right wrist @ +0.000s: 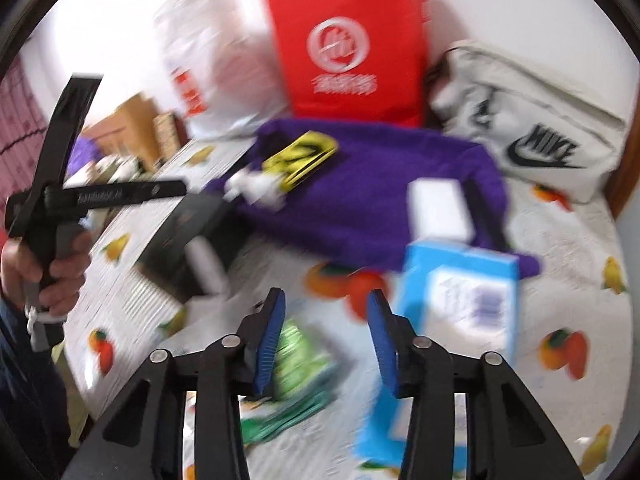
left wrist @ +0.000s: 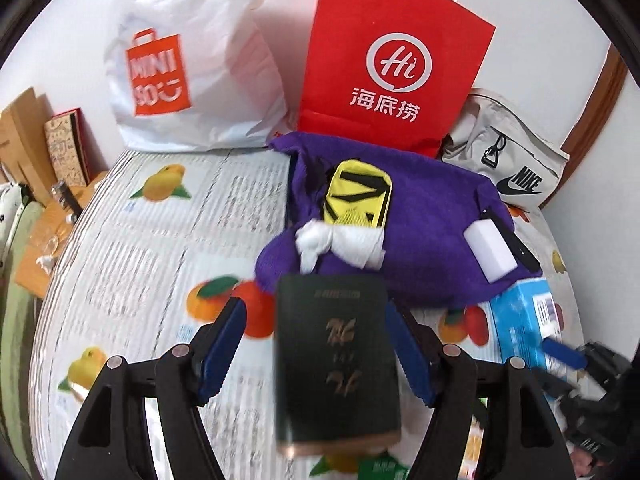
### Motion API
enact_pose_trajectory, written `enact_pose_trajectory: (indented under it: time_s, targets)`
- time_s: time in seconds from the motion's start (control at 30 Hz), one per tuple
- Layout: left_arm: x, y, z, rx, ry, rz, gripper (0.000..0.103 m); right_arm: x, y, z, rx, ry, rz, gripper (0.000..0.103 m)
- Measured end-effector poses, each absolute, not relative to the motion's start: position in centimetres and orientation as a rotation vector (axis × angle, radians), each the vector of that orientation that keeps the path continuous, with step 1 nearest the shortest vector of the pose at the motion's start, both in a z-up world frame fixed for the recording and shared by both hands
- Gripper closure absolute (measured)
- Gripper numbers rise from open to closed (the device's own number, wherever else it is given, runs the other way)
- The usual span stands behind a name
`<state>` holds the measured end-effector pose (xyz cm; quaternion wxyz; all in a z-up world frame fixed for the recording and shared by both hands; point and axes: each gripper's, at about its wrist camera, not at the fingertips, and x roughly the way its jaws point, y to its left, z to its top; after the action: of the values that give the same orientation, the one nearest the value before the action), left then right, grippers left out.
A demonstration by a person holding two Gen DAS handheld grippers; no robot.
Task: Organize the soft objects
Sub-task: 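Move the left gripper back toward the lemon-print snack packet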
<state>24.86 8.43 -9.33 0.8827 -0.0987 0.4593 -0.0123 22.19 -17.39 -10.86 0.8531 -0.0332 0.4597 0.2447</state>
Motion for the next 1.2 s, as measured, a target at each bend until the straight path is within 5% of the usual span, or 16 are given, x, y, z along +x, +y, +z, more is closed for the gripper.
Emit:
enact_pose_trajectory:
  time_s: [0.37,0.6,1.2]
  targets:
    - [20.5,10.4,-11.1,-0.257,0.97,-0.037,0.033,21.2,-13.9,-15.4,-0.123,1.116,0.563,0.061]
    - [19.6,11.1,-11.3,-0.284,0.964,-0.055,0.033,22.4,-14.1,-15.7,-0.107,1.138,0.551,0.083]
    - [17.6,9.3,-11.7,-0.287,0.97,-0.128,0.033,19.1,-15.2,-12.1,-0.094,1.011,0.509,0.083]
